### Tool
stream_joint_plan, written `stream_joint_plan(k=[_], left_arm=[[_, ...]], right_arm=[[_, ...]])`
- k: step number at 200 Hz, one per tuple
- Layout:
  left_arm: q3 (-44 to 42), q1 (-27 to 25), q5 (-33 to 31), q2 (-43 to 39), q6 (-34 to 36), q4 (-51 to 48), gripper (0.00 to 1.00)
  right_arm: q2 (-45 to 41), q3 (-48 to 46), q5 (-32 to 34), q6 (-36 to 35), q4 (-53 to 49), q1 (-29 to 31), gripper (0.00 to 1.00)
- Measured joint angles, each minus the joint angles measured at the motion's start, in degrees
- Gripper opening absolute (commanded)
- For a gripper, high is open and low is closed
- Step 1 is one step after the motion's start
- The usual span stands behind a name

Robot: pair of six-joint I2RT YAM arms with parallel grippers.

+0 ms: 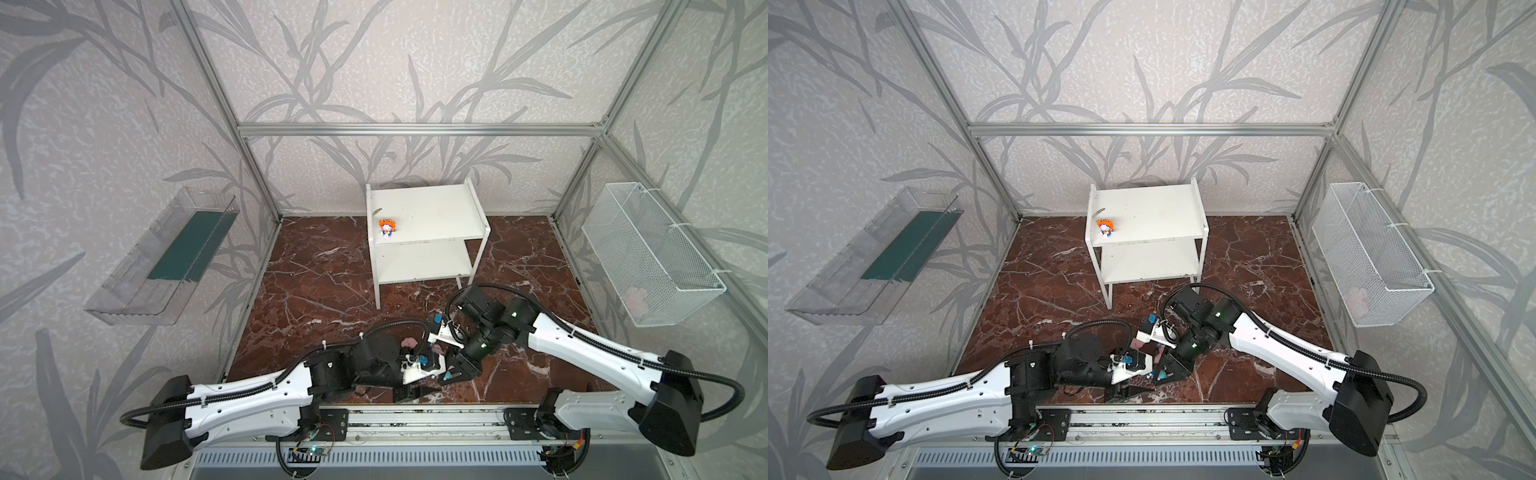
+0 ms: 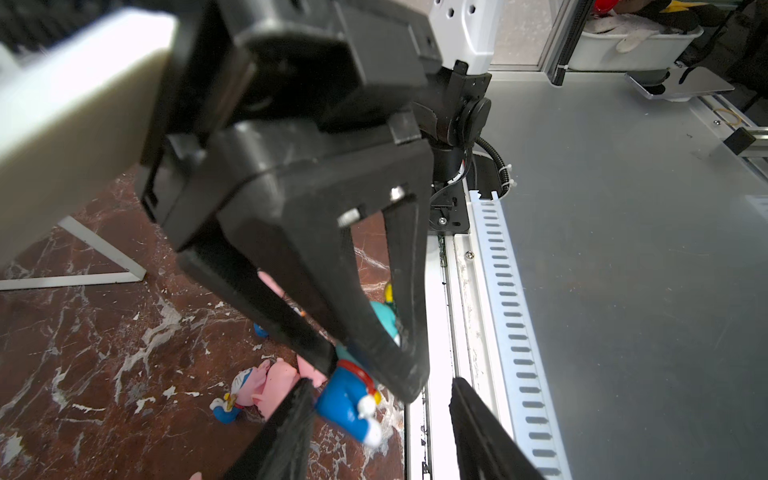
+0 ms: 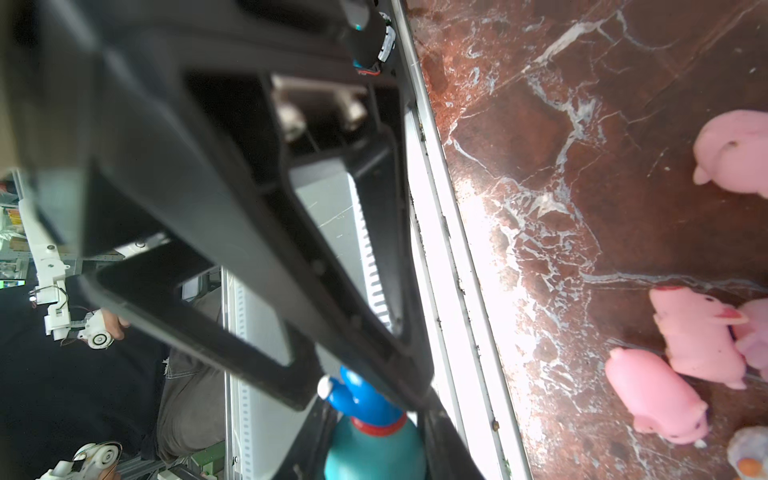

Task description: Place and organize the plastic toys onto the shelf

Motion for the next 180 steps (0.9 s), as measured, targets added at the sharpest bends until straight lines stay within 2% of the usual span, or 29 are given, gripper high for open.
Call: stream_joint_plan(k=[19,53,117,135,155,180], left_arm=[[0.7,0.0,0.0,0.4,0.2,-0.4,0.45],[0.9,0.0,0.4,0.4,0.4,-1.5,0.31],[0.9,0.0,0.0,0.5,0.3,-1.9,0.11],[0.9,0.0,-0.1,0.3,0.1,-1.9,0.10],[0.9,0.0,-0.3,0.2,-0.1,-1.9,0.10],[0.7,0.0,-1.5,-0.2,-1.5,-1.5,0.09]], right_arm=[[-0.2,0.0,-0.4,0.0,-0.1,0.1,0.16],[-0.4,0.0,-0.4,-0.4,-0.7,0.0,0.16],[-0.7,0.0,-1.1,0.2,-1.2,0.0,0.16],[-0.7,0.0,-1.2,0.3,-1.1,-0.1,0.17],[-0.7,0.0,-1.3,0.4,-1.0,-0.2,0.25],[-0.9,0.0,-1.9,0.8,-0.5,-1.2,0.45]])
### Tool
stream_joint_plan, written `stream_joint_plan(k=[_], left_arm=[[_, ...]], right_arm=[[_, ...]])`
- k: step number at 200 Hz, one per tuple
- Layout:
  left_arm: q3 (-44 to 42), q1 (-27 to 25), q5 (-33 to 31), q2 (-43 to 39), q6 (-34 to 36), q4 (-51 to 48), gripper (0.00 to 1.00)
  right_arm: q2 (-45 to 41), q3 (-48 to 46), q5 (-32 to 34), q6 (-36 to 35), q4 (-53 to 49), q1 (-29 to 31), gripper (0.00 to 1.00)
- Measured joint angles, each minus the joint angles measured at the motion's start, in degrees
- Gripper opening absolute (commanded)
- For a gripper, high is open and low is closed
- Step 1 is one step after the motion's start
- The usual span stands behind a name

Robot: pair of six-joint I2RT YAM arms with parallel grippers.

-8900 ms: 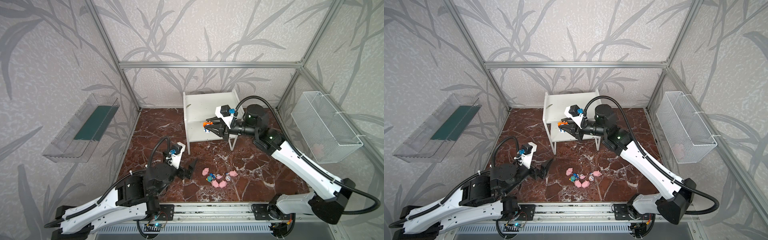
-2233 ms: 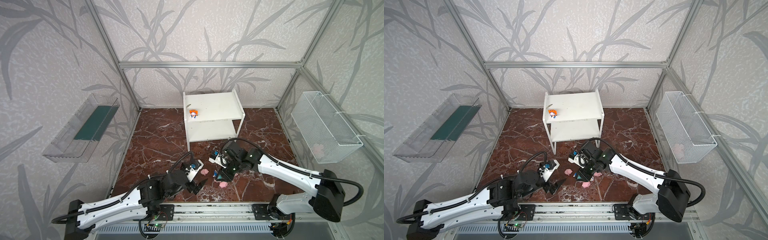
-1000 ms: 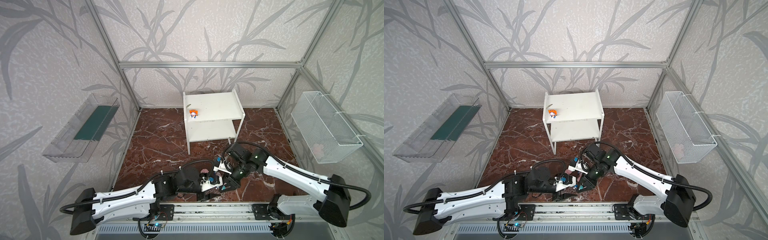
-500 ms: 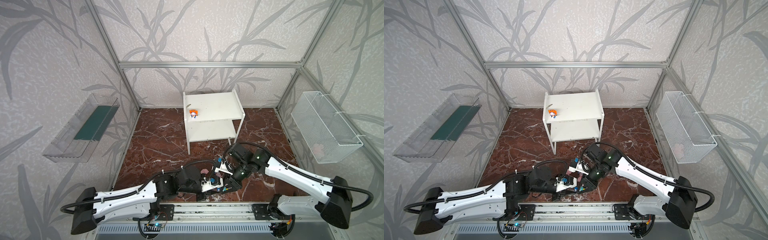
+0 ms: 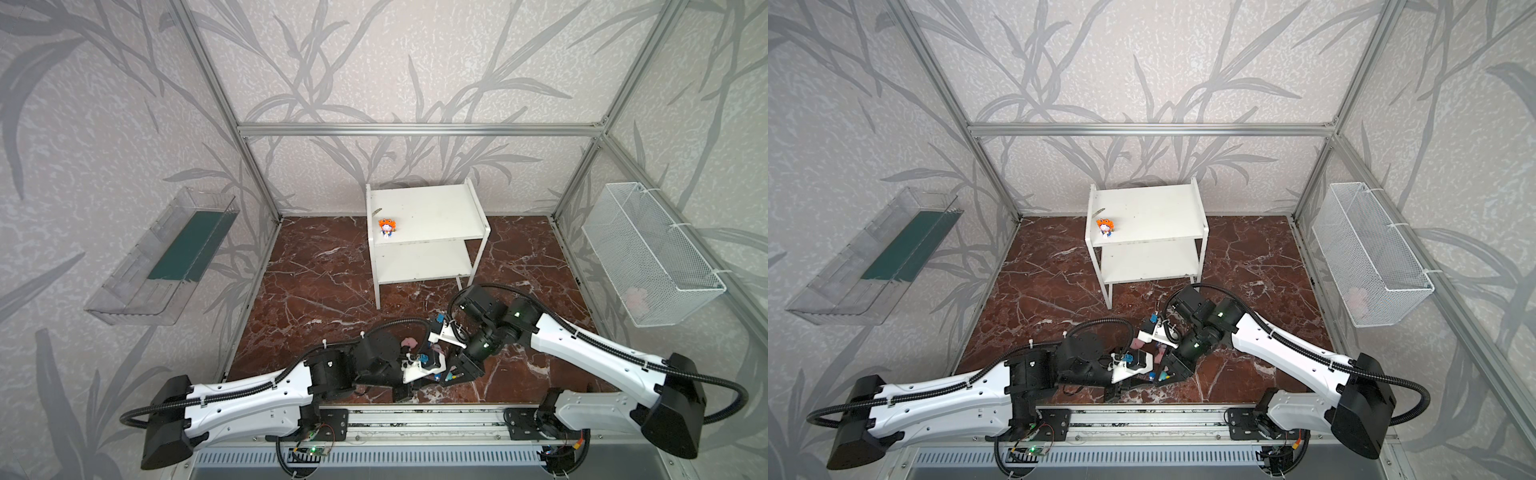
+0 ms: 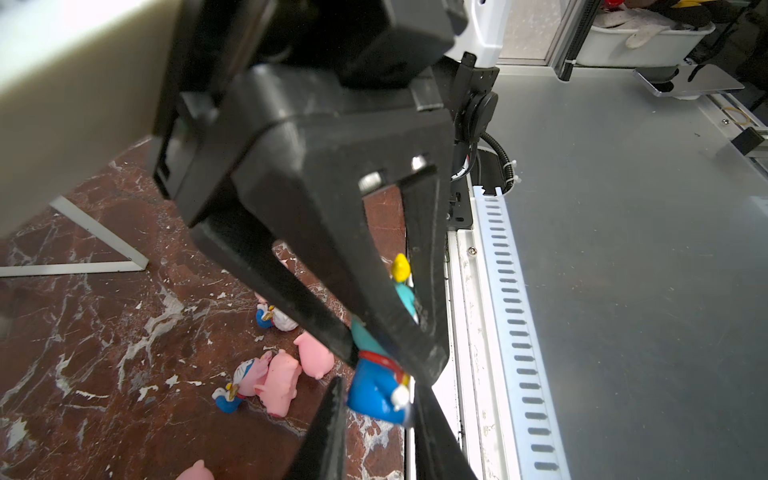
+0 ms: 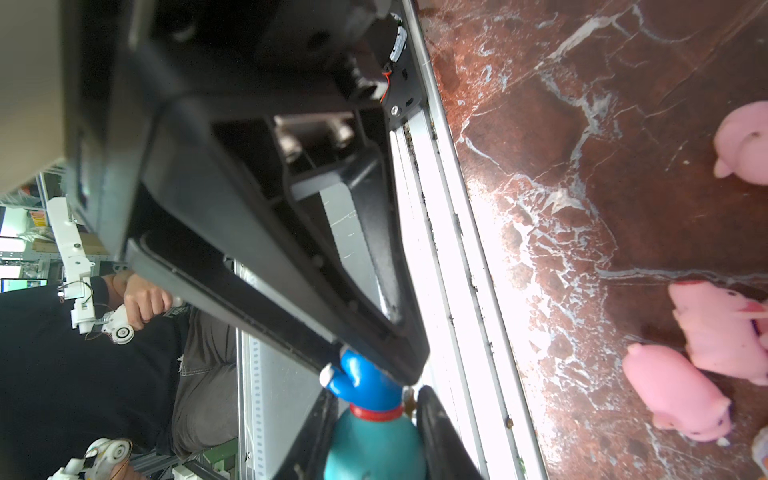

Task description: Place and organize the plastic toys onto the shelf

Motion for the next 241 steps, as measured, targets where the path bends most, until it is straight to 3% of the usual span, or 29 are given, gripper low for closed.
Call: stream_joint_plan(k=[42,106,140,182,241], left_arm=[[-3.8,0.0,-3.6,-4.2,-5.7,3.4,0.09],[-9.9,0.0,-9.8,-11.8,-15.3,9.1,0.08],[-12.9,0.0,-13.7,-14.4,-21.2,14.0,0.08],[-19.7,0.0,-17.1,-19.1,-27.3,23.1,0.07],[-22.1,0.0,-19.0,-23.4,-30.8,30.2,0.06]], right_arm=[[-4.9,-0.7,-0.4,2.5,5.6,-4.7,0.65],[-17.9,-10.8,2.4,7.4,23.3,-5.6,0.78],[-23.1,-15.3,5.2,9.3,34.3,-5.6,0.78],[-20.0,-15.9,6.3,11.3,44.3,-5.4,0.78],[-14.3,-16.2,6.0,13.3,52.7,-3.7,0.77]])
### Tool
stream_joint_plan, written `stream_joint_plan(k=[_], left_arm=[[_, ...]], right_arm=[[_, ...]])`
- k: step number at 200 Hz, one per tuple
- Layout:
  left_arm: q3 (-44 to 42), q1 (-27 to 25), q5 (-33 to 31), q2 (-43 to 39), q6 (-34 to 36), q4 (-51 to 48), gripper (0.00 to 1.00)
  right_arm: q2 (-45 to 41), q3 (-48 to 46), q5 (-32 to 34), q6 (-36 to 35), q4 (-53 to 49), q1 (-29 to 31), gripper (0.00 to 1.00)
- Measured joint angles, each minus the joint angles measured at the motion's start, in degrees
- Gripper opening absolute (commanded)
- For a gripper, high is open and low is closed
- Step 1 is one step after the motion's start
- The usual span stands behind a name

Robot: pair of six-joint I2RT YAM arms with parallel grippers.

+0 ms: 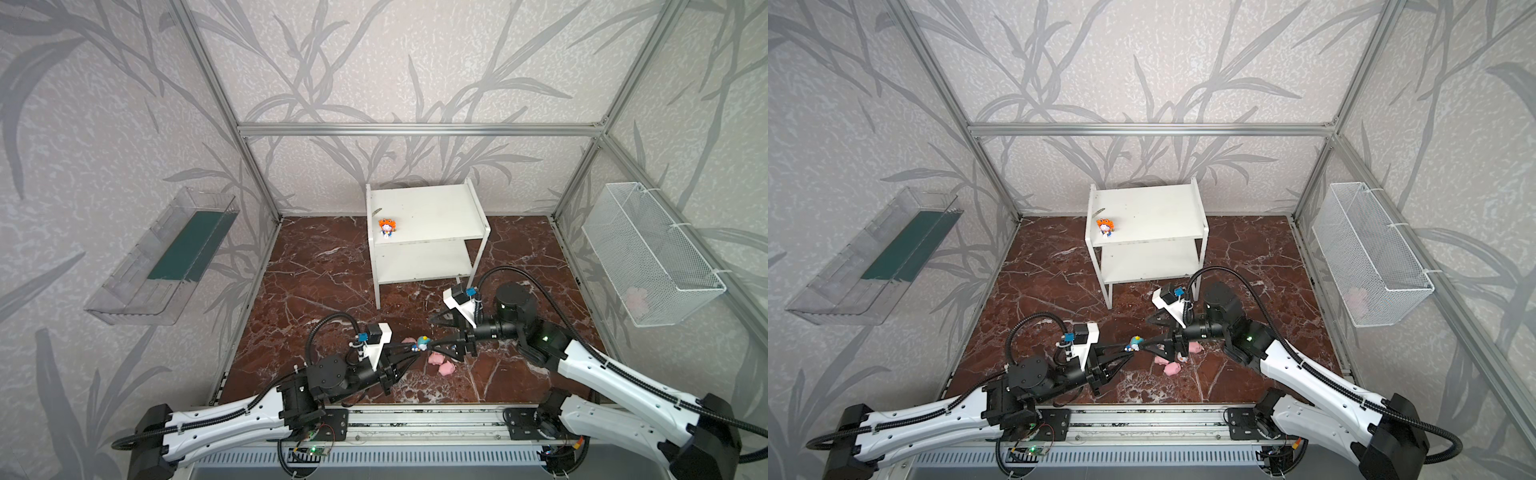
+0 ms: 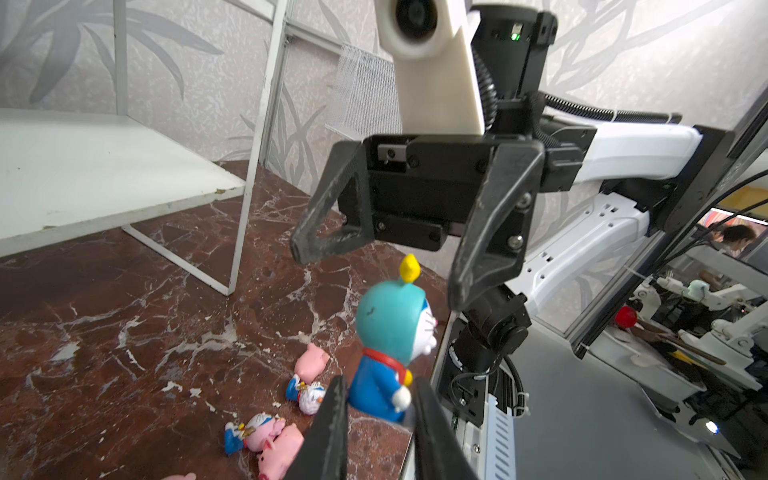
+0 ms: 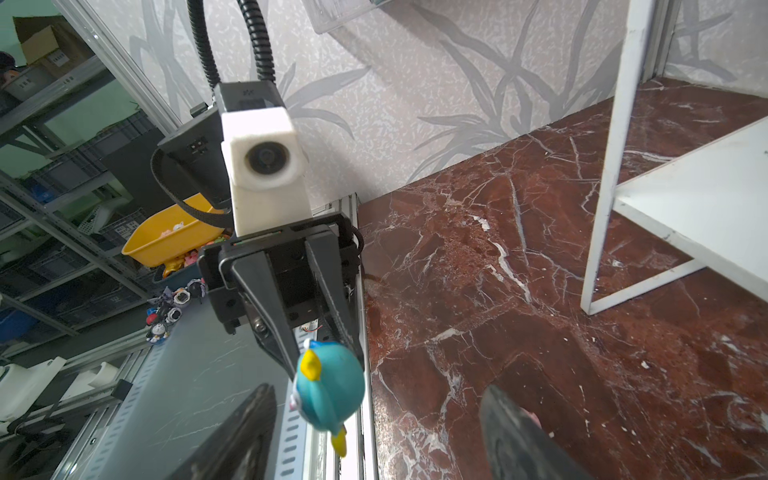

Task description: Place and organize the plastic toys onto the shelf

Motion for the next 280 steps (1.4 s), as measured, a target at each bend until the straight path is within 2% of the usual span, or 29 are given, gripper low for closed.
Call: stream_joint_plan(k=[51,75,104,164,217,260,280], left_arm=[[-1.4,0.5,-1.5,-2.3,-1.4,4.0,0.06],[-1.4,0.8,-1.8,-2.3,-1.7,5.1,0.06],[-1.4,1.2,-2.1,-2.3,-1.8,5.7,0.05],[-1.6,1.6,-2.4,-2.5,-2.3,6.3,0.05],[-2.5,2.0,-2.4,-2.8,-2.5,7.7,0.04],[-3.5,2.2,-2.8,-3.1,-2.5,9.2,0.04],[-3.6,2.3,-3.2,-3.1,-2.5,9.2,0.04]], right_arm=[[3.5,0.2,-0.4,2.2,7.3,2.8,0.72],[5.6,0.6,-0.3,2.5,9.0,4.8,0.54],[6.6,0.7,-0.1,2.9,10.6,6.1,0.42],[6.5,0.8,1.6,3.8,12.6,6.3,0.42],[6.4,0.8,3.3,6.9,16.2,6.3,0.47],[7.0,0.8,4.3,9.7,19.7,6.6,0.33],[7.5,0.8,4.8,10.5,20.5,6.8,0.31]])
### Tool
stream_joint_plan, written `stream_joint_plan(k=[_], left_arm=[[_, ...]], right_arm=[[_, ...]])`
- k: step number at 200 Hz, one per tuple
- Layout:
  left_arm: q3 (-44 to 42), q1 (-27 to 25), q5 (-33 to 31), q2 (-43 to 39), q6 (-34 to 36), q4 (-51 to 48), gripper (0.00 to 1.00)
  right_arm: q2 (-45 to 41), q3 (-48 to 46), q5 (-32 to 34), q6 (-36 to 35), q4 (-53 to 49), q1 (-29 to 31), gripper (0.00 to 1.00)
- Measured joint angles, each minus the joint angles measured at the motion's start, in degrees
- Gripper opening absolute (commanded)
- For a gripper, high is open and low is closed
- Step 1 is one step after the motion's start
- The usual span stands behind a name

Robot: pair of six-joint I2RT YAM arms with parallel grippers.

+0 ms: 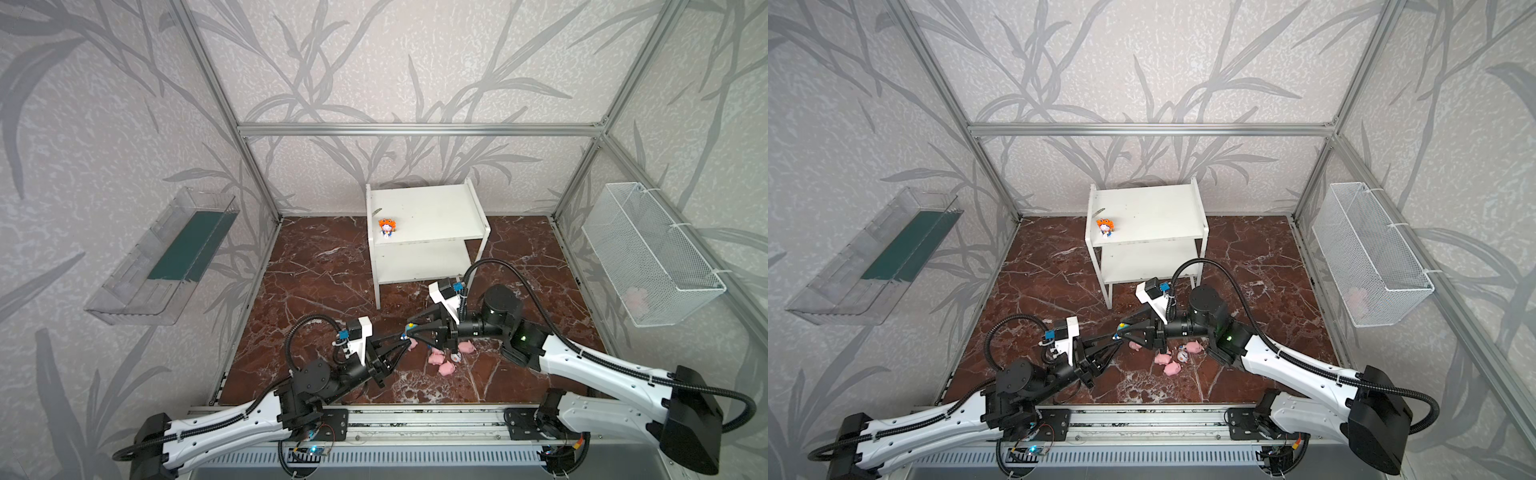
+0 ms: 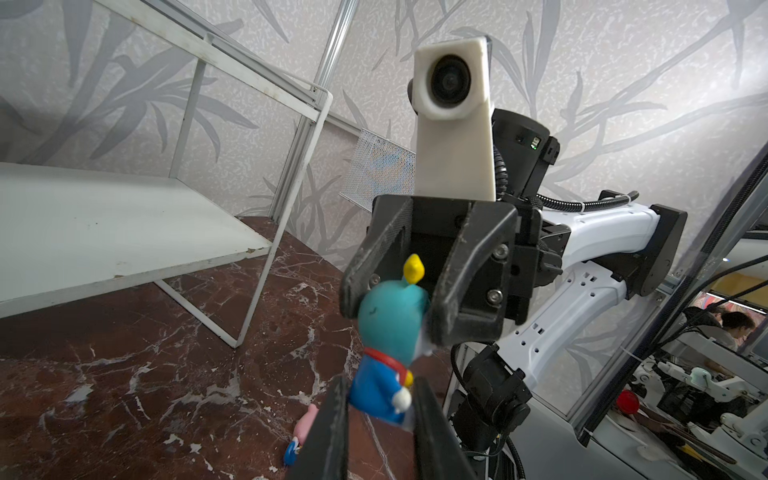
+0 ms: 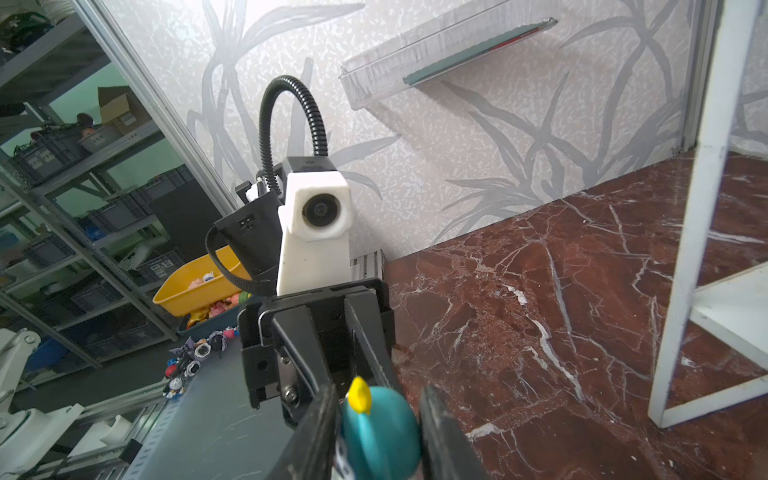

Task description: Place and organize the plastic toys onto the shelf

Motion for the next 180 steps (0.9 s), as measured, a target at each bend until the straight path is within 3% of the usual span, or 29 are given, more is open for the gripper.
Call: stream_joint_plan(k=[73,101,146,158,180], left_arm=[[-1.2,0.2,-1.0,-0.1,0.1,3.2,0.04],[-1.5,0.3,-1.2,-0.1,0.5,4.5,0.04],[-2.0,0.4,-1.8,-1.6,0.5,4.8,0.05],[-2.1,0.3,-1.9,-1.8,0.5,4.9,0.11],[-2.3,0.4,-2.2,-2.7,0.5,4.6,0.32]], right_arm=[[2.3,1.7,1.0,1.7,0.2,1.2,0.42],[3.5,1.7,1.9,2.5,0.9,2.3,0.40],[3.8,1.7,4.0,3.5,2.9,2.9,0.27],[3.8,1.7,5.0,4.0,3.2,3.2,0.25],[3.8,2.3,6.1,3.8,1.8,3.5,0.23]])
